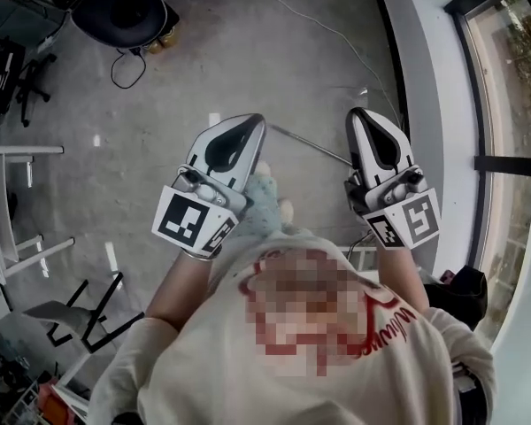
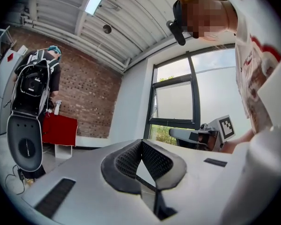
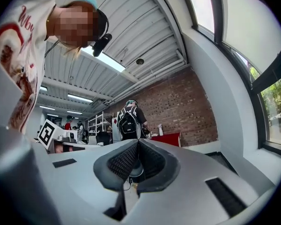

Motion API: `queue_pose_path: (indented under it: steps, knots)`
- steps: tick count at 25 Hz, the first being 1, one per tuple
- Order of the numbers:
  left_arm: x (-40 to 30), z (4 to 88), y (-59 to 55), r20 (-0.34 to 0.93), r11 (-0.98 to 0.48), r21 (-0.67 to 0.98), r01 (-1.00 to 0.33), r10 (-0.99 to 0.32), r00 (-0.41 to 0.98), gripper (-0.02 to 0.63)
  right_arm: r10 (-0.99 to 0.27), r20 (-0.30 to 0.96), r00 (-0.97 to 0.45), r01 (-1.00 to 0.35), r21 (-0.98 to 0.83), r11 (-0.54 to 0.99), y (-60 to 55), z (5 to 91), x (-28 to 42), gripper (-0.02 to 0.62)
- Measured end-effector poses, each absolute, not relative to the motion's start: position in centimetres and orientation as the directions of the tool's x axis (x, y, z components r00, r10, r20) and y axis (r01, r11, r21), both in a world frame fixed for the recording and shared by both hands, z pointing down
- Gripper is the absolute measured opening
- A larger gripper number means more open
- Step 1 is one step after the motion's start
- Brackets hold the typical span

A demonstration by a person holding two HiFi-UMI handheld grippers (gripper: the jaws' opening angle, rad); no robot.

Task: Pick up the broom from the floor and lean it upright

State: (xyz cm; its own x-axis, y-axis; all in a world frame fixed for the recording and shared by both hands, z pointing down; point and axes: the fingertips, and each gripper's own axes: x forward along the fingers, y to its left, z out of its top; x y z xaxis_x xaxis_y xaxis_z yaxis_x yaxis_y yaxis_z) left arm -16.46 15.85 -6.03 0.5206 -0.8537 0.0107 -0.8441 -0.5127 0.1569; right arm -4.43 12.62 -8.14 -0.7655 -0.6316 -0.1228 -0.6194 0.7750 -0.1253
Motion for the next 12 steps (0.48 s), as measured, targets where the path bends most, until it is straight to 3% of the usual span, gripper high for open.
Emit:
queue_pose_path:
  steps: [12]
  knots:
    - [-18.6, -4.1, 3.4, 0.005, -0.596, 0.123, -0.794, -0.8, 0.601, 0.02, -0.638, -0.067, -0.767, -0.631, -0.094, 0.77, 2.2, -3.6, -9.8, 0.025]
